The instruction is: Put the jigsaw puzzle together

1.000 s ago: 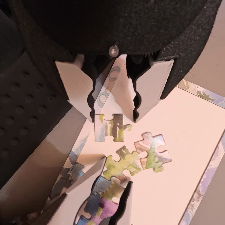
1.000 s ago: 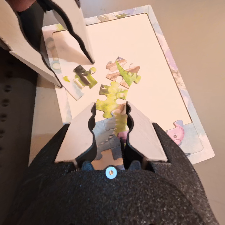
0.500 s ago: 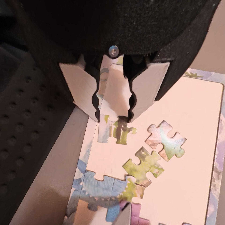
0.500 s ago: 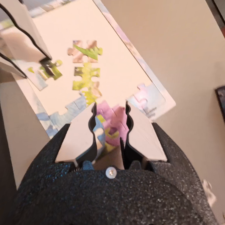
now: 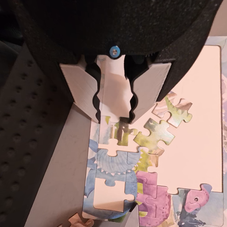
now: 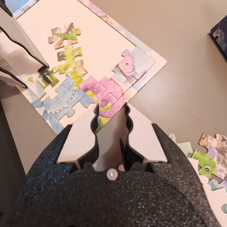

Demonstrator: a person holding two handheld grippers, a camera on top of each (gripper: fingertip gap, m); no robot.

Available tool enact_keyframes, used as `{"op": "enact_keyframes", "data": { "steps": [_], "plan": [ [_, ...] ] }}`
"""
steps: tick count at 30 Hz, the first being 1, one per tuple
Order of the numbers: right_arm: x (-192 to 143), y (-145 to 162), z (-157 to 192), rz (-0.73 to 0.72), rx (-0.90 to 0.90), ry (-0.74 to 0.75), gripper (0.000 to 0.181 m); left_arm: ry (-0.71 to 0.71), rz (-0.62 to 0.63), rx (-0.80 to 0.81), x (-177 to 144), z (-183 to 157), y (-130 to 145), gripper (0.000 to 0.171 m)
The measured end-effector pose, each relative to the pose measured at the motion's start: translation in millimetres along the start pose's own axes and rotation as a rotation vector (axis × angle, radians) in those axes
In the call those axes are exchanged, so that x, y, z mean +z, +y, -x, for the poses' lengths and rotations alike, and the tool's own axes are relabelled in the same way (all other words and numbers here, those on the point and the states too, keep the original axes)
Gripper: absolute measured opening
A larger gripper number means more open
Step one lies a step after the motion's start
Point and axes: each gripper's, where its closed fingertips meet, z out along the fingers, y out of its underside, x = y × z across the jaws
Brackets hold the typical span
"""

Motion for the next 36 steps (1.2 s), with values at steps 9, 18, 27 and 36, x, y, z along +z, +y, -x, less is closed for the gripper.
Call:
{"op": "enact_keyframes", "data": {
  "steps": [9,18,27,36],
  "plan": [
    [0,0,0,-0.017,0.003,-0.012,0.042,0.005,0.012,0.009,2,0,-4,0.046],
    [0,0,0,-0.020,0.004,-0.015,0.042,0.010,0.027,-0.020,-8,0,14,0.046],
    [0,0,0,-0.021,0.007,-0.015,0.042,-0.007,0.052,-0.015,-16,4,30,0.046],
    [0,0,0,-0.024,0.007,-0.016,0.042,-0.012,0.047,-0.014,-16,3,30,0.047]
  ]
}}
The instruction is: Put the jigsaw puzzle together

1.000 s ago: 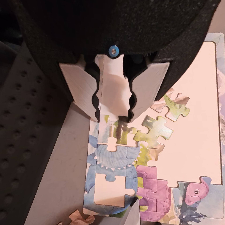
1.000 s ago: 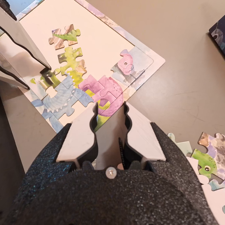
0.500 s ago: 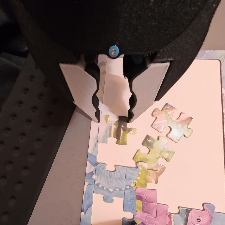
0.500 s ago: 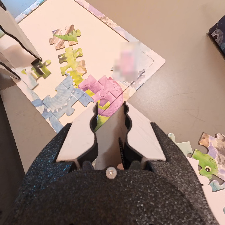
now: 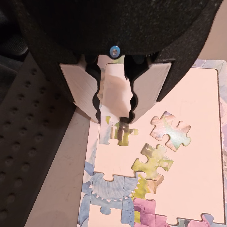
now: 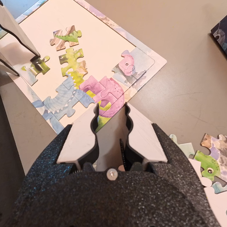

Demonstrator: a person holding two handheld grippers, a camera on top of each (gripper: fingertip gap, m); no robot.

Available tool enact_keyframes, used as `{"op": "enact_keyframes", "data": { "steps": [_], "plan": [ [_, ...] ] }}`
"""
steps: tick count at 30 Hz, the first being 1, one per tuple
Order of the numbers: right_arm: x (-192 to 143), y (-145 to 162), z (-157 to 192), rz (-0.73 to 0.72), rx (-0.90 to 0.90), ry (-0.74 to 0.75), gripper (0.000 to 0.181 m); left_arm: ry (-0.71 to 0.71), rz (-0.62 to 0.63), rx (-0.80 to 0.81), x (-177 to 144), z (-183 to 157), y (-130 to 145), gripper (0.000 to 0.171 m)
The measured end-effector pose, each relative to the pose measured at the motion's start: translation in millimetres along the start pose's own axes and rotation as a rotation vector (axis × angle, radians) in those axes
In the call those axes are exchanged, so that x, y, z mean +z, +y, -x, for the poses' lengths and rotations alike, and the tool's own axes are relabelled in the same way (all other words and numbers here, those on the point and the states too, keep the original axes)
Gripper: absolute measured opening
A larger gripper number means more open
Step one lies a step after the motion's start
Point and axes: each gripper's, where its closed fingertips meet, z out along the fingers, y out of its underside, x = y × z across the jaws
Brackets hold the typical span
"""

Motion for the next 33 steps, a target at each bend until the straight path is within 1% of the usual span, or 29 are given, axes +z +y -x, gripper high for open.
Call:
{"op": "enact_keyframes", "data": {
  "steps": [11,16,19,21,22,24,25,28,31,33],
  "plan": [
    [0,0,0,-0.004,0.001,-0.002,0.042,0.012,0.017,0.016,-4,0,7,0.047],
    [0,0,0,-0.004,0.001,-0.001,0.042,0.002,-0.029,-0.007,-8,8,-3,0.051],
    [0,0,0,-0.004,0.001,0.000,0.042,0.070,-0.048,-0.075,-5,7,-9,0.051],
    [0,0,0,-0.005,0.001,-0.001,0.042,0.106,-0.056,-0.093,-1,5,-13,0.051],
    [0,0,0,-0.005,0.001,-0.001,0.042,0.108,-0.060,-0.087,0,5,-15,0.049],
    [0,0,0,-0.008,0.003,-0.002,0.042,0.144,-0.056,-0.053,0,-4,-17,0.036],
    [0,0,0,-0.009,0.003,-0.002,0.042,0.150,-0.055,-0.034,1,-8,-18,0.032],
    [0,0,-1,-0.008,0.002,-0.002,0.042,0.119,-0.039,0.004,3,-9,-18,0.032],
    [0,0,-1,-0.009,0.002,-0.001,0.042,0.075,-0.074,0.022,-2,-2,-27,0.032],
    [0,0,-1,-0.009,0.001,0.000,0.042,0.028,-0.096,0.010,-4,9,-30,0.024]
  ]
}}
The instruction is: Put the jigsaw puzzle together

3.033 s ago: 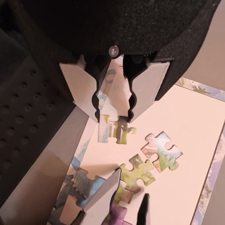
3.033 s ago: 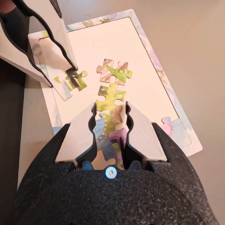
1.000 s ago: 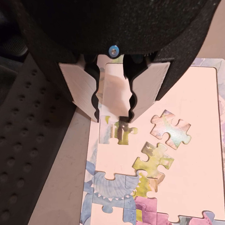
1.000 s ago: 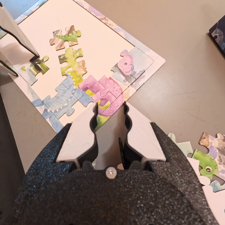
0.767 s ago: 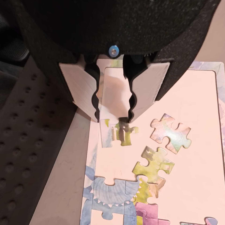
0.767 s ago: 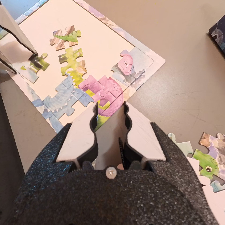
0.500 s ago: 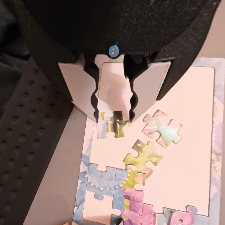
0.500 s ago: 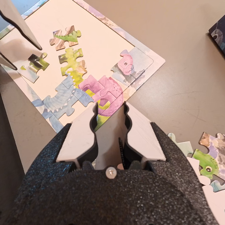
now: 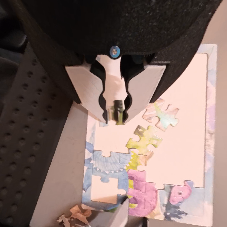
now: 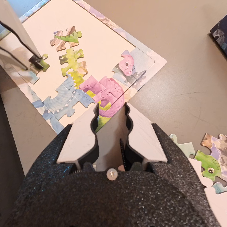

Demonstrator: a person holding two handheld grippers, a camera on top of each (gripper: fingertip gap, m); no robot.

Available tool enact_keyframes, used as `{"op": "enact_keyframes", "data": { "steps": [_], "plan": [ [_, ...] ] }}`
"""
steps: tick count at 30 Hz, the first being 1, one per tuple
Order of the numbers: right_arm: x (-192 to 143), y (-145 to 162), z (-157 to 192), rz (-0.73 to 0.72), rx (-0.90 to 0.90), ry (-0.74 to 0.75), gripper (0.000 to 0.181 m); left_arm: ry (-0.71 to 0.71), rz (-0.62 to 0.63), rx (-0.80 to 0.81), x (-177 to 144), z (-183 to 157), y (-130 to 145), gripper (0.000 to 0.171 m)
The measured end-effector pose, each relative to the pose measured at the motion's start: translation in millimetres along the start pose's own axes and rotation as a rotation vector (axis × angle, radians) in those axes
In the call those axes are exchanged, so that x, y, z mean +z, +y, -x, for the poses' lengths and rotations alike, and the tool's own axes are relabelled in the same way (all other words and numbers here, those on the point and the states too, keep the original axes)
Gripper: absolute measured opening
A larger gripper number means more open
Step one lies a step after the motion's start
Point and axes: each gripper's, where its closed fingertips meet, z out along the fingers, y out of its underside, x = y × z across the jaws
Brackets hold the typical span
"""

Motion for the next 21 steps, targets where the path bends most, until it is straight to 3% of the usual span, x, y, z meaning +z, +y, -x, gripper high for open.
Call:
{"op": "enact_keyframes", "data": {
  "steps": [4,9,15,21],
  "plan": [
    [0,0,0,-0.001,0.000,0.002,0.042,-0.096,0.006,-0.081,-7,26,8,0.005],
    [0,0,0,0.000,-0.001,0.001,0.042,-0.051,0.039,-0.066,5,13,18,0.000],
    [0,0,-1,-0.001,0.000,0.002,0.042,0.010,0.022,-0.005,11,-6,11,0.000],
    [0,0,-1,-0.001,0.001,0.003,0.042,-0.088,0.023,-0.075,6,22,15,0.000]
  ]
}}
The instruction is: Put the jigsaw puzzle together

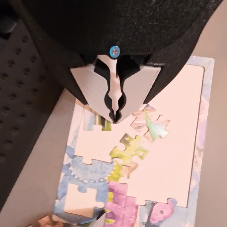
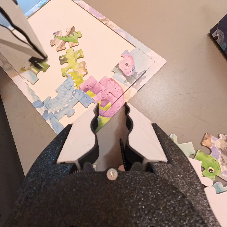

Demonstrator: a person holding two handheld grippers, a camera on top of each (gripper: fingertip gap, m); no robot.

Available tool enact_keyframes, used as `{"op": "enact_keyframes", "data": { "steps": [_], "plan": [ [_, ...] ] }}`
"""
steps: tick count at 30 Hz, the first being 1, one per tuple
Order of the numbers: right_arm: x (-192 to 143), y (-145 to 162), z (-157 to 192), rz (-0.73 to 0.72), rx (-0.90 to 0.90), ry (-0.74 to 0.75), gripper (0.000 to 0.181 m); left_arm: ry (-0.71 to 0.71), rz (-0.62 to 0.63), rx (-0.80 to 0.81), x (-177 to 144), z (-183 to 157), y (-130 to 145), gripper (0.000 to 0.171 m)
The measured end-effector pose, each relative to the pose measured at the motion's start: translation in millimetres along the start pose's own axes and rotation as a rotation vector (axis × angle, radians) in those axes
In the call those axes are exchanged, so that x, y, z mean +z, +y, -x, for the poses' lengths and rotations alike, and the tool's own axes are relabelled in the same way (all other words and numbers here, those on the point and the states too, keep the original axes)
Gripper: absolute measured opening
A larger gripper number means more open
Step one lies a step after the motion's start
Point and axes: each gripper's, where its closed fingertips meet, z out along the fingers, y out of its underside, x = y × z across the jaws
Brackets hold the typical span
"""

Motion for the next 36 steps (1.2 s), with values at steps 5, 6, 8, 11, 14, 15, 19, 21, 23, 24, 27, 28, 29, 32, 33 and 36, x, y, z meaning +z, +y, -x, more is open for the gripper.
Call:
{"op": "enact_keyframes", "data": {
  "steps": [5,6,8,11,14,15,19,21,23,24,27,28,29,32,33,36],
  "plan": [
    [-11,-13,4,-0.042,-0.105,0.052,0.033,0.003,-0.009,0.014,3,-1,-1,0.000],
    [-15,-21,12,-0.090,-0.130,0.027,0.026,-0.001,-0.009,0.019,3,-1,-1,0.000],
    [-20,-37,44,-0.170,-0.150,-0.113,0.008,0.001,-0.008,0.016,3,-1,-1,0.000],
    [-1,-36,70,-0.108,-0.190,-0.172,0.000,0.005,-0.010,0.020,4,-1,-1,0.000],
    [23,-22,71,0.007,-0.265,-0.101,0.000,0.015,-0.011,0.025,5,-3,-3,0.000],
    [26,-20,71,0.014,-0.271,-0.096,0.000,0.015,-0.009,0.032,5,-3,-4,0.000],
    [26,-19,71,0.004,-0.229,-0.126,0.000,-0.025,-0.038,0.035,3,9,-16,0.008],
    [26,-19,71,0.006,-0.223,-0.130,0.000,-0.025,-0.094,0.026,5,15,-32,0.023],
    [26,-19,71,0.002,-0.230,-0.126,0.000,-0.007,-0.164,0.031,10,16,-47,0.023],
    [26,-19,71,-0.001,-0.228,-0.128,0.000,-0.013,-0.160,0.030,14,18,-48,0.024],
    [26,-19,72,-0.010,-0.208,-0.141,0.000,-0.026,-0.131,0.055,20,21,-40,0.032],
    [26,-19,72,-0.012,-0.203,-0.144,0.000,-0.038,-0.134,0.052,20,24,-38,0.033],
    [26,-19,72,-0.013,-0.202,-0.144,0.000,-0.038,-0.138,0.040,19,26,-36,0.034],
    [26,-19,72,-0.012,-0.210,-0.139,0.000,-0.039,-0.136,-0.009,16,34,-27,0.037],
    [26,-19,72,-0.012,-0.213,-0.138,0.000,-0.033,-0.140,-0.023,15,35,-25,0.037],
    [25,-19,72,-0.018,-0.217,-0.137,0.000,-0.065,-0.130,-0.041,10,44,-19,0.038]
  ]
}}
